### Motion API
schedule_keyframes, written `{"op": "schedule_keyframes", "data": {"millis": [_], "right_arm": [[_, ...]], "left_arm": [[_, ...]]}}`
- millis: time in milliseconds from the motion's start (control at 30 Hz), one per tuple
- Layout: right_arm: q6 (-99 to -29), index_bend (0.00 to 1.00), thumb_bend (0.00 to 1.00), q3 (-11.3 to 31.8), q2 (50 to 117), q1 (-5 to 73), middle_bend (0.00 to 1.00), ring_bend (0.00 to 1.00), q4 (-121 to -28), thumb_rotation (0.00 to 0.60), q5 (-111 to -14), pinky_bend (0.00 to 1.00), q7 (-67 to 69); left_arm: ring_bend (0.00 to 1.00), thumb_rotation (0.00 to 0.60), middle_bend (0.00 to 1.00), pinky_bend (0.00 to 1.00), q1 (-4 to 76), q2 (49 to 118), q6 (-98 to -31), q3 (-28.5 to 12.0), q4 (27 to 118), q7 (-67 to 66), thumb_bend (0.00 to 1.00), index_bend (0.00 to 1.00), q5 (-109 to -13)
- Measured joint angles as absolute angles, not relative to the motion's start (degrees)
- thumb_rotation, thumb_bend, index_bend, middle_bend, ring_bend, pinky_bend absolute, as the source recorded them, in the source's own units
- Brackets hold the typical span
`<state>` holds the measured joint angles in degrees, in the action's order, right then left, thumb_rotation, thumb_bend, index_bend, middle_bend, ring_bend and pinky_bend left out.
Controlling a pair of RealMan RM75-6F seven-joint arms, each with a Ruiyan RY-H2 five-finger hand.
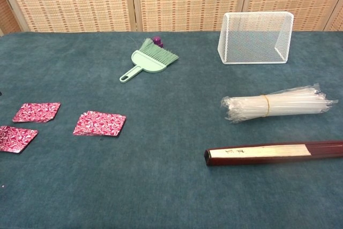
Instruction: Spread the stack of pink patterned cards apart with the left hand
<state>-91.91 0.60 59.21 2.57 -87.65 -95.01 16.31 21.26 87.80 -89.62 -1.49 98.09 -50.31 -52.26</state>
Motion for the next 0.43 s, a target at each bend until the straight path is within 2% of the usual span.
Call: {"op": "schedule_keyframes", "data": {"millis": [33, 67, 133, 200, 333, 433], "right_arm": [[-91.8, 0.65, 0.46, 0.6, 59.2, 2.6, 0.58, 0.52, -87.7, 0.600, -95.0, 0.80, 16.2], [-91.7, 0.65, 0.46, 0.6, 59.3, 2.7, 0.58, 0.52, -87.7, 0.600, -95.0, 0.80, 16.0], [-91.6, 0.65, 0.46, 0.6, 59.5, 2.7, 0.58, 0.52, -87.7, 0.600, -95.0, 0.80, 15.5], [-91.2, 0.65, 0.46, 0.6, 59.7, 2.9, 0.58, 0.52, -87.7, 0.600, -94.9, 0.80, 14.9], [-90.7, 0.65, 0.46, 0.7, 60.2, 3.0, 0.58, 0.52, -88.0, 0.600, -94.6, 0.80, 13.2], [-90.5, 0.65, 0.46, 0.5, 60.6, 3.0, 0.58, 0.52, -88.2, 0.600, -94.8, 0.80, 11.8]], "left_arm": [[0.91, 0.600, 0.79, 0.95, 21.0, 87.0, -89.9, -1.0, 98.6, -49.1, 0.31, 0.16, -54.4], [0.82, 0.600, 0.70, 0.89, 20.8, 86.0, -90.1, -0.4, 99.0, -47.6, 0.31, 0.16, -56.7], [0.65, 0.600, 0.55, 0.76, 20.1, 83.4, -90.7, 1.2, 99.9, -43.7, 0.31, 0.17, -62.5], [0.48, 0.600, 0.40, 0.59, 19.2, 80.4, -91.3, 3.0, 100.3, -39.4, 0.31, 0.18, -68.5], [0.39, 0.600, 0.32, 0.45, 17.1, 76.1, -93.4, 5.8, 99.3, -32.2, 0.31, 0.18, -78.3], [0.39, 0.600, 0.32, 0.44, 15.1, 74.3, -95.1, 7.0, 96.6, -27.9, 0.32, 0.19, -82.7]]}}
